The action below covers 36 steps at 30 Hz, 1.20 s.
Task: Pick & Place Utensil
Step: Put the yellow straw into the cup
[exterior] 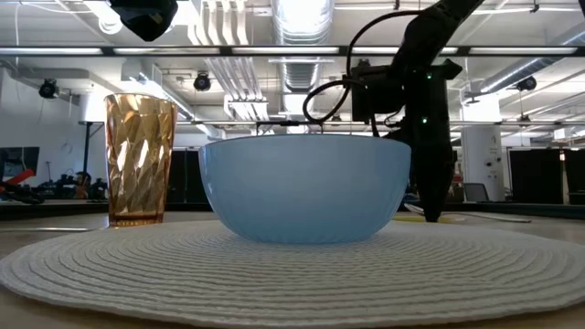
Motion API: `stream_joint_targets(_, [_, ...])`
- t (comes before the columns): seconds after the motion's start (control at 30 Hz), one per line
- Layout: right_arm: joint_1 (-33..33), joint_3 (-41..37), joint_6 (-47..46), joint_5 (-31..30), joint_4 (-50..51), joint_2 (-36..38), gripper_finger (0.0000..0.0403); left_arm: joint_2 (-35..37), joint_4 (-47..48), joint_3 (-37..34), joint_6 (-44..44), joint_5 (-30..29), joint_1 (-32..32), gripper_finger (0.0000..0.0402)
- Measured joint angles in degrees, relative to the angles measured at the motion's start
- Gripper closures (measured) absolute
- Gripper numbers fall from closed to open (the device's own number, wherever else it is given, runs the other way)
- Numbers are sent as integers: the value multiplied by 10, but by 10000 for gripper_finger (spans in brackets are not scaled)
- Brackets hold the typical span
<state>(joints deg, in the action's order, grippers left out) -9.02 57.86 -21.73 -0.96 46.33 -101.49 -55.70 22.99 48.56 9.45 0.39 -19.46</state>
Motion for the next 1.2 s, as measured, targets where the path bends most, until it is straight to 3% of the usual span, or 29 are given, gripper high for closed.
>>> stream_joint_targets(0.43, [-10,2,20,21,0,-20,199,0,0,0,2,0,0,225])
stream_joint_targets(1.2, [-22,-9,23,21,6,-21,374,0,0,0,2,0,0,225])
